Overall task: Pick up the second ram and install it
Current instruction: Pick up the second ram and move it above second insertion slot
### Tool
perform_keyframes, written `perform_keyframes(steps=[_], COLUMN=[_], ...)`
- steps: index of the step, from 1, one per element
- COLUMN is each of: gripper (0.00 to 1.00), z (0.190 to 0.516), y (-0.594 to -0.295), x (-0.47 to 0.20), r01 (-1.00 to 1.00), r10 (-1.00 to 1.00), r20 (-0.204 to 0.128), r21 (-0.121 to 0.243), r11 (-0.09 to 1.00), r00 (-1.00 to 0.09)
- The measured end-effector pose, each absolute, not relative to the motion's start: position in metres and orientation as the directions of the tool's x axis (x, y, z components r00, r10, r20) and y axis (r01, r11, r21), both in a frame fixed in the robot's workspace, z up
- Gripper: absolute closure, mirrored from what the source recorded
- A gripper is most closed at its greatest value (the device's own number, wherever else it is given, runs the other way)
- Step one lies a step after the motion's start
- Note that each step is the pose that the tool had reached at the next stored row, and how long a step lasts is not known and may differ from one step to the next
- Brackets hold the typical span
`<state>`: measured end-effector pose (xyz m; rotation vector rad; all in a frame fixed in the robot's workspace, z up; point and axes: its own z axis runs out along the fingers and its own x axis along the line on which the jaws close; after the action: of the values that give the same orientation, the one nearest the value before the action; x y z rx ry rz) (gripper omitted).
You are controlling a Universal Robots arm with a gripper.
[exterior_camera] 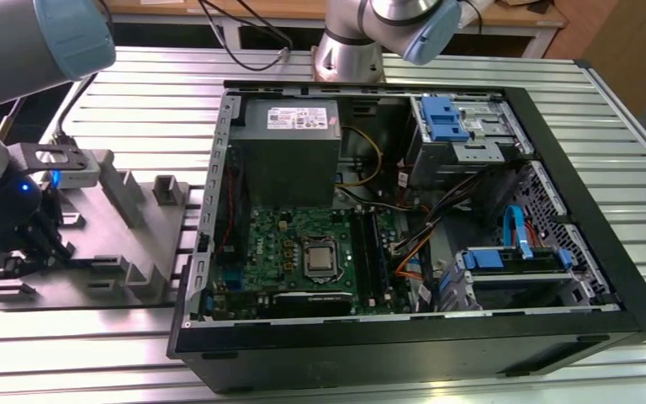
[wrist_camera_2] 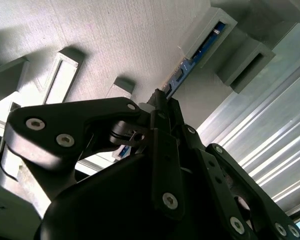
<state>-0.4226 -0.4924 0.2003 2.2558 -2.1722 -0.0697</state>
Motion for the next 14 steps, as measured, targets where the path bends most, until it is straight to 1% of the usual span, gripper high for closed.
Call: perform_keyframes(steps=[3, 4, 14], gripper=[0.82, 0.89, 0.89], z=[0.2003, 0.2003, 0.2003], y=[-0.4925, -0.4926, -0.4929], x=[-0.4226, -0.4227, -0.4226], r01=[-0.999, -0.999, -0.999], r10=[-0.999, -0.999, -0.999], r20=[-0.026, -0.026, -0.026], r21=[0.037, 0.038, 0.037], r11=[-0.038, -0.038, -0.033], r00=[0.037, 0.037, 0.032])
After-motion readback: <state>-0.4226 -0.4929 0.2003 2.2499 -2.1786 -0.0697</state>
